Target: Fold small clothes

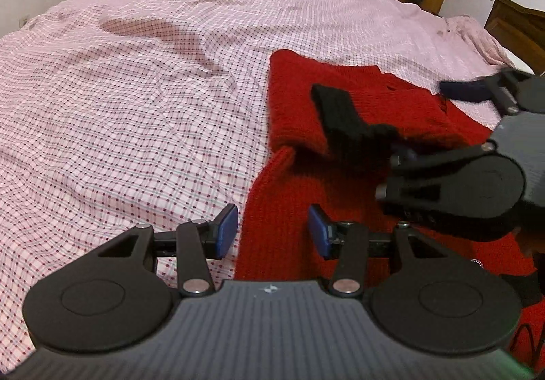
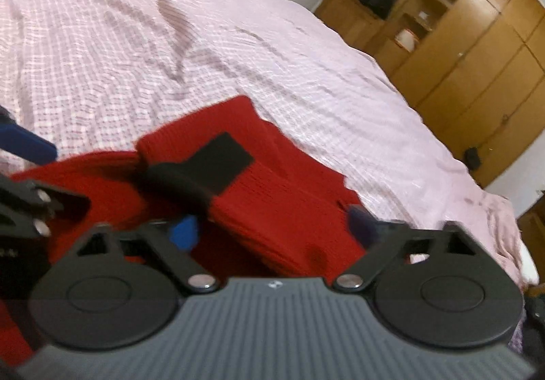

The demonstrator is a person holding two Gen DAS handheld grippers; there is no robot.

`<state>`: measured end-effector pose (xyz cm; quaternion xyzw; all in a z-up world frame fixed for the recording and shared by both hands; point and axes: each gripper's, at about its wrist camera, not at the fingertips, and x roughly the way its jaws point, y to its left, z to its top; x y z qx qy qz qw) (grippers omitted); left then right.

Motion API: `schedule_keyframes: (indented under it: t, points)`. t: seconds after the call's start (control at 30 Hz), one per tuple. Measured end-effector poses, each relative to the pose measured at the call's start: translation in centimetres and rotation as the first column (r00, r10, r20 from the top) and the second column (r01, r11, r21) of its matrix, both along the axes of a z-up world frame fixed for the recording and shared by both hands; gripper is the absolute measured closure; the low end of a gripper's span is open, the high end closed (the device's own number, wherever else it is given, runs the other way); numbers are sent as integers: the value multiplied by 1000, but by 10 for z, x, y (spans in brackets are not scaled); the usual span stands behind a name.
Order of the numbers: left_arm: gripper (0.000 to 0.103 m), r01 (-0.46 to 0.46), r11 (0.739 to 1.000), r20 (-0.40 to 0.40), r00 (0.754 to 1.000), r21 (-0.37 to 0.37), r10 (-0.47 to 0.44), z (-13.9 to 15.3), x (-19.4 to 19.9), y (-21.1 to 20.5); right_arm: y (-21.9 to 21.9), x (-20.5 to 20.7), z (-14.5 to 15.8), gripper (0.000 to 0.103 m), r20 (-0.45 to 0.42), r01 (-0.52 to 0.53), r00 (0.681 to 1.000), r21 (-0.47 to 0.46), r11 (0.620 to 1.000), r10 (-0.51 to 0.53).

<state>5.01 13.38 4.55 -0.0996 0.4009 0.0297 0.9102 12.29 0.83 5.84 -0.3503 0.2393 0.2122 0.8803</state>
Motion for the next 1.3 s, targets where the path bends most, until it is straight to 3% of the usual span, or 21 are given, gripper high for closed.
schedule_keyframes:
  t: [0.03, 0.07, 0.37, 0.6, 0.77, 0.83, 1.0, 1.17, 1.3]
  points:
    - [49, 4, 1000, 4, 1000, 3, -4, 0, 0, -1, -2, 1, 1, 72, 0, 13, 1000, 16, 1000, -13]
    - [49, 8, 1000, 8, 1000, 5, -8, 1, 1, -2, -5, 2, 4, 86, 0, 32, 999, 40, 999, -32]
    - [49, 20, 999, 29, 999, 33, -21, 8, 23, -14, -82, 15, 48, 89, 16, 235, 969, 269, 934, -248]
    - [49, 28, 996, 21, 999, 87, -29, 2, 39, -29, -169, 24, 31, 89, -132, 426, 902, 425, 799, -410]
    - [49, 25, 992, 2, 1000, 127, -26, -6, 46, -33, -211, 21, -6, 85, -303, 535, 845, 501, 680, -441]
    - [49, 25, 991, -3, 1000, 134, -25, -9, 47, -34, -220, 16, -21, 76, -361, 569, 822, 513, 642, -440]
    - [49, 22, 990, -11, 1000, 136, -21, -11, 48, -33, -234, -9, -22, 49, -340, 547, 837, 537, 642, -430]
    - [49, 18, 991, -11, 1000, 131, -16, -10, 47, -34, -259, -25, -5, 47, -351, 537, 843, 551, 639, -406]
    - [49, 33, 996, -12, 999, 85, -32, -7, 47, -35, -275, -24, 10, 47, -327, 521, 853, 583, 623, -407]
